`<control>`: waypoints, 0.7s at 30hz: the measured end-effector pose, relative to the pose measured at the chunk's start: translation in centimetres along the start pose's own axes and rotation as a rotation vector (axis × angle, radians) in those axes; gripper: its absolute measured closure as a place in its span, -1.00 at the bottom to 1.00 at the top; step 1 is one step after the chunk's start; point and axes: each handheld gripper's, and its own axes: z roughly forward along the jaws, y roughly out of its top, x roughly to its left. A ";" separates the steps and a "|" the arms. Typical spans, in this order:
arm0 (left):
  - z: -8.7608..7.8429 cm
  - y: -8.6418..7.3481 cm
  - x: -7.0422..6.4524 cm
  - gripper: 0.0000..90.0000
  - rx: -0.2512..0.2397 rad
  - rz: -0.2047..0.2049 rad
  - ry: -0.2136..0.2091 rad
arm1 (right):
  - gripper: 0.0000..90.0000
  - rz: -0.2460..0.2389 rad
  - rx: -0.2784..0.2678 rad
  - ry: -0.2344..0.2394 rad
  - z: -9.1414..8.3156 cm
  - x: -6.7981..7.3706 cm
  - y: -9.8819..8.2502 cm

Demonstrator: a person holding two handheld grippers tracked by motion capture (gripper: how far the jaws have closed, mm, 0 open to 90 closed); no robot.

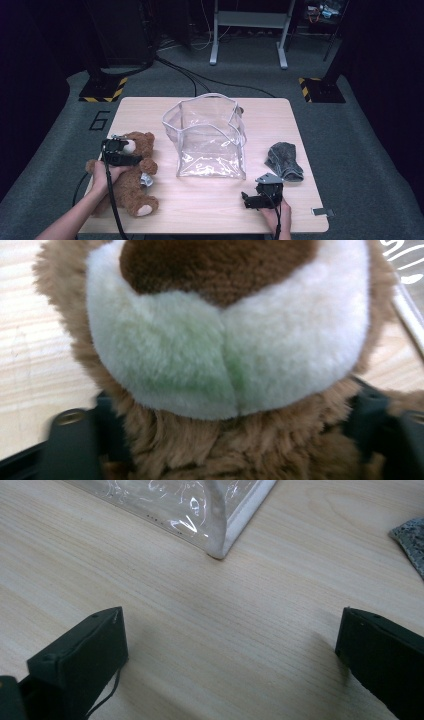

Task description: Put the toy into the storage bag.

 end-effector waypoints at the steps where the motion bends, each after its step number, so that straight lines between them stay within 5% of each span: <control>1: -0.1 0.0 0.0 -0.28 0.004 0.009 -0.001 | -1.00 0.000 0.000 0.000 0.0 0.0 0.0; 6: -0.3 0.1 -0.1 -0.05 -0.002 0.046 0.001 | -1.00 0.000 0.000 0.000 0.0 0.0 0.0; 14: -1.3 0.2 0.2 0.03 -0.041 0.069 -0.007 | -1.00 0.001 0.000 0.001 0.0 0.0 0.0; 21: -3.1 0.8 0.6 0.04 -0.161 0.051 -0.004 | -1.00 0.000 0.000 0.000 0.0 0.0 0.0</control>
